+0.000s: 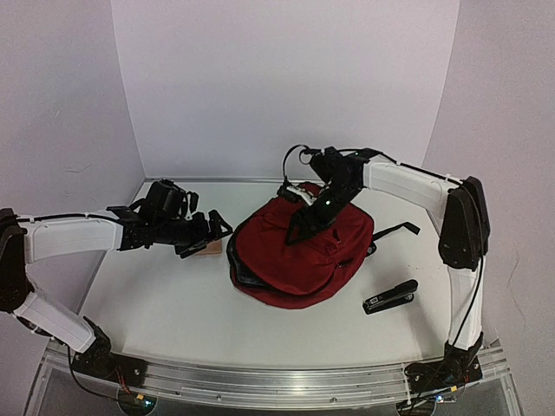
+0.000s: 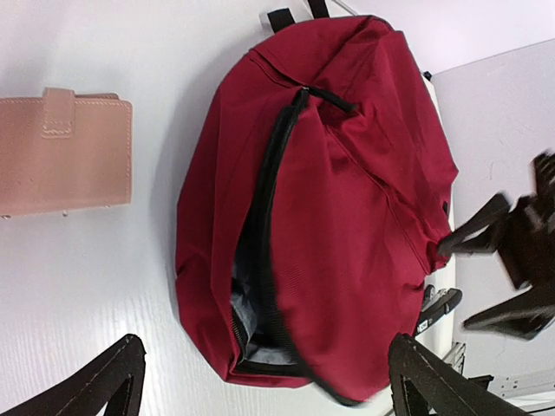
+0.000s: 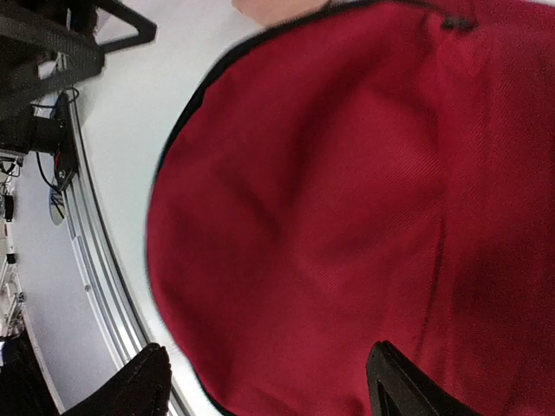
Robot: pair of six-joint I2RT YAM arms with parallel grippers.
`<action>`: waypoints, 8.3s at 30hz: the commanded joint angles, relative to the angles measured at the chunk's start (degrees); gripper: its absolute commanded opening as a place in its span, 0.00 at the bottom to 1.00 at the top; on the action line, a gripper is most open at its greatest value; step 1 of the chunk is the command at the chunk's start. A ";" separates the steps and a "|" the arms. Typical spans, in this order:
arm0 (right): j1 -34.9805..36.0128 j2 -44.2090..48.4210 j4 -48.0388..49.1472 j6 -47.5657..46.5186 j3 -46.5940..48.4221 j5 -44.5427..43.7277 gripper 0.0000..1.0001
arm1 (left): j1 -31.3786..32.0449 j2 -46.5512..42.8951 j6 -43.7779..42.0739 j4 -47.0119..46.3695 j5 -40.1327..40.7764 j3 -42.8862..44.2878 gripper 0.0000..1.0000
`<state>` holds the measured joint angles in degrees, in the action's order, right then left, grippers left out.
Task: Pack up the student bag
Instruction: Adjust the student bag at the center of the board, then zip the student bag at the center of the board.
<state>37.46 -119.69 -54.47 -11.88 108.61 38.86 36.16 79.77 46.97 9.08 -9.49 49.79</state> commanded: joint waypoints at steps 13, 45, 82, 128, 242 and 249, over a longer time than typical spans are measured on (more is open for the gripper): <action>3.70 1.22 1.99 -1.55 -10.47 -4.43 0.61 | -3.18 17.96 -9.96 -1.80 -11.45 9.55 0.54; -1.45 2.18 2.45 2.70 5.35 -11.61 0.64 | 2.34 18.79 -57.91 13.99 -11.19 22.40 0.66; -2.73 4.42 2.34 2.30 1.70 -9.44 0.69 | -2.46 42.92 -76.06 12.54 -17.35 47.45 0.48; -2.72 0.95 2.30 2.70 2.21 -7.57 0.70 | -3.97 40.14 -73.88 7.89 -17.84 47.54 0.31; -3.51 -21.90 8.12 3.72 23.30 -32.92 0.61 | 2.19 3.99 -17.83 -12.54 -9.68 -4.18 0.00; -3.98 -19.77 8.05 3.41 22.53 -33.38 0.61 | 5.17 4.86 -14.39 -17.37 -11.53 -7.45 0.00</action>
<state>36.82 -141.54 -44.13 -8.70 132.79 11.57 39.45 85.47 29.54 -4.30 -18.74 44.62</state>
